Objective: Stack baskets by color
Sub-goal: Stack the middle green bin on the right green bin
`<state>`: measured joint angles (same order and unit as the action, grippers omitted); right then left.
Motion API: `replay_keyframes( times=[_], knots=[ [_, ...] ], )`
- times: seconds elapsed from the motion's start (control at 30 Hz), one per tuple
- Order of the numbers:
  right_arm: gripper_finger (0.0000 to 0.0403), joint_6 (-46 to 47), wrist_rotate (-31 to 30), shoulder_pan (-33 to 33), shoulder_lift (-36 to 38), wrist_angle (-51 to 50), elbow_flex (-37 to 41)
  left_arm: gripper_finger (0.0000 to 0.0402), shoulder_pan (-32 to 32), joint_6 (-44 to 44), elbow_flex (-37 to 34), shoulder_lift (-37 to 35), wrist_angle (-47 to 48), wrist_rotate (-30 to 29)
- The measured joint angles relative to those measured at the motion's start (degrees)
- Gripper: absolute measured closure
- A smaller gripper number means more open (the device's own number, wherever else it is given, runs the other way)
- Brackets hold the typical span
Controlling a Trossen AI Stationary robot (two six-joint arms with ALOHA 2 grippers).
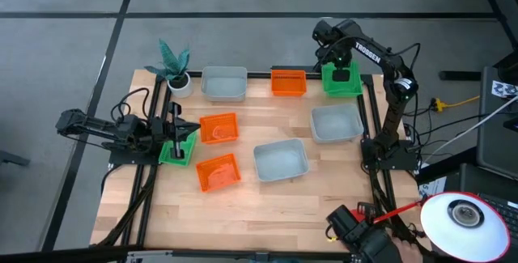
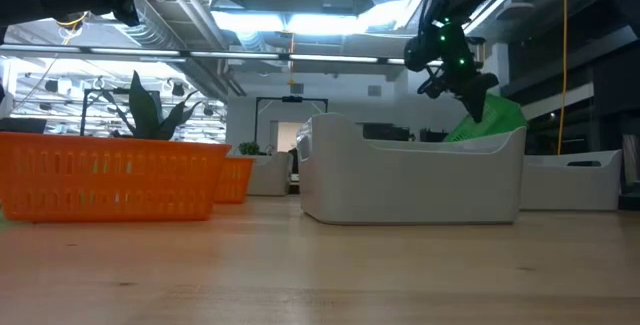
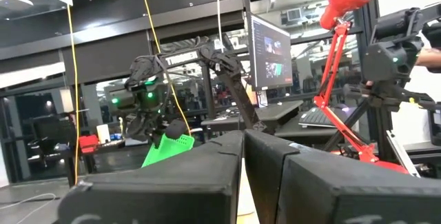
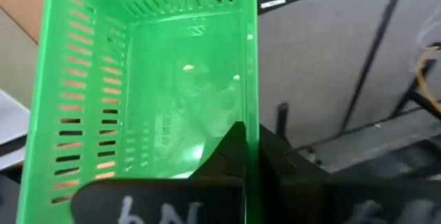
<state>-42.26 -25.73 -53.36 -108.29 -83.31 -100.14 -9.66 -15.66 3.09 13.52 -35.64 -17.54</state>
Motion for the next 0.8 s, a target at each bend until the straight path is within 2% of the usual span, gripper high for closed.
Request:
replay_keyframes(
  times=[0.13,0.47,0.67,0.8],
  knots=[
    [0.0383,0.5,2.8,-1.4,0.0,0.8,0.0,0.0392,0.0,0.0,0.0,0.0,0.0,0.0],
    [0.0316,1.4,2.9,-2.5,0.0,1.9,0.0,0.0392,0.0,0.0,0.0,0.0,0.0,0.0],
    [0.0303,2.0,2.9,-2.5,0.0,1.9,0.0,0.0392,0.0,0.0,0.0,0.0,0.0,0.0],
    [0.0303,6.5,2.9,-2.5,0.0,3.7,0.0,0.0392,0.0,0.0,0.0,0.0,0.0,0.0]
  ],
)
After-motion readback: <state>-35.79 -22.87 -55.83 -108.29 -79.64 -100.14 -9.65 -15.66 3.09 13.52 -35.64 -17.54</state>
